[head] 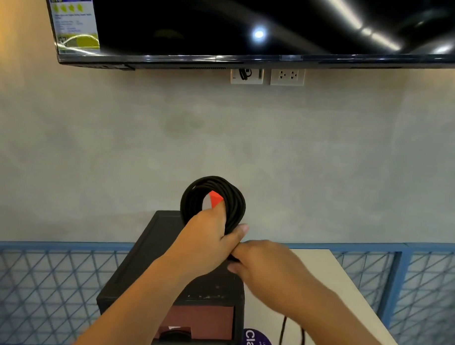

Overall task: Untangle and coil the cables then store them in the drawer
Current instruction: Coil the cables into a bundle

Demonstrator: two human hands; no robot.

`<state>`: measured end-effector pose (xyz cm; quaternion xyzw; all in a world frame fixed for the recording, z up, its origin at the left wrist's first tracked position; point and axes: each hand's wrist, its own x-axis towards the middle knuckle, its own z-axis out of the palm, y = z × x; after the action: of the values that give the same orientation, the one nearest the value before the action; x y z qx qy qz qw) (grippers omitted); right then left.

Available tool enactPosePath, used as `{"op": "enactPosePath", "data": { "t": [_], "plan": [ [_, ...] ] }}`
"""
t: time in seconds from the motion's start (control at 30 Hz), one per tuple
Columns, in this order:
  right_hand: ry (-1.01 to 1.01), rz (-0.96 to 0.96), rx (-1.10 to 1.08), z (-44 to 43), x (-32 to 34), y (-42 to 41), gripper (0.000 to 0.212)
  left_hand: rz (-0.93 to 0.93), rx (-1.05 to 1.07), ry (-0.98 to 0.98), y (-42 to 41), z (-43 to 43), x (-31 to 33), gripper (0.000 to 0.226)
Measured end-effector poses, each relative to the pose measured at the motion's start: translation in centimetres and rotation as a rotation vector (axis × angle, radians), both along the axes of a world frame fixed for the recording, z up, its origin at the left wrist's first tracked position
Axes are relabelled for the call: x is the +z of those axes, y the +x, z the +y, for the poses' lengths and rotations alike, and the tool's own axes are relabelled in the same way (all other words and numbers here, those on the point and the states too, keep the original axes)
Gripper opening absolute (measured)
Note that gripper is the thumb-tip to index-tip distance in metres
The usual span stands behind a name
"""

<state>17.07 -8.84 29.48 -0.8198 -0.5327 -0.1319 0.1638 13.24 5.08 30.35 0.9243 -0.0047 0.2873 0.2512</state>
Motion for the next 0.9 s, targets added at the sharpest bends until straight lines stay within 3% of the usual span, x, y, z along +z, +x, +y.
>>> {"op": "enactPosePath", "data": {
  "t": [0.13, 0.23, 0.3, 0.47, 0.5, 0.57, 0.7, 0.9],
  "plan": [
    [-0.050, -0.404, 0.019, -1.1, 1.7, 0.4, 0.021, 0.113, -0.055, -0.161, -0.3, -0.4, 1.1, 0.058],
    [0.057, -0.581, 0.024, -1.8, 2.4, 1.5, 0.019, 0.360, -0.311, -0.428, -1.3, -0.5, 1.7, 0.087],
    [0.163, -0.722, 0.056, -2.5, 3.3, 2.3, 0.013, 0.461, -0.501, -0.559, -1.9, -0.7, 1.5, 0.091],
    [0.367, -0.787, 0.109, -3.1, 3.7, 3.4, 0.011, 0.467, -0.667, -0.730, -2.4, -1.8, 2.0, 0.017],
    [0.389, -0.755, 0.107, -3.2, 3.5, 3.6, 0.011, 0.464, -0.697, -0.770, -2.5, -2.0, 2.2, 0.008],
    [0.453, -0.642, 0.100, -3.5, 3.3, 4.0, 0.022, 0.463, -0.744, -0.841, -2.5, -2.0, 2.1, 0.020],
    [0.454, -0.242, 0.149, -3.9, 2.6, 3.7, 0.045, 0.464, -0.823, -0.901, -2.3, -1.6, 1.9, 0.024],
    [0.455, 0.329, 0.225, -3.8, 2.1, 3.9, 0.034, 0.422, -0.963, -1.097, -1.8, -0.6, 0.9, 0.033]
  ]
}}
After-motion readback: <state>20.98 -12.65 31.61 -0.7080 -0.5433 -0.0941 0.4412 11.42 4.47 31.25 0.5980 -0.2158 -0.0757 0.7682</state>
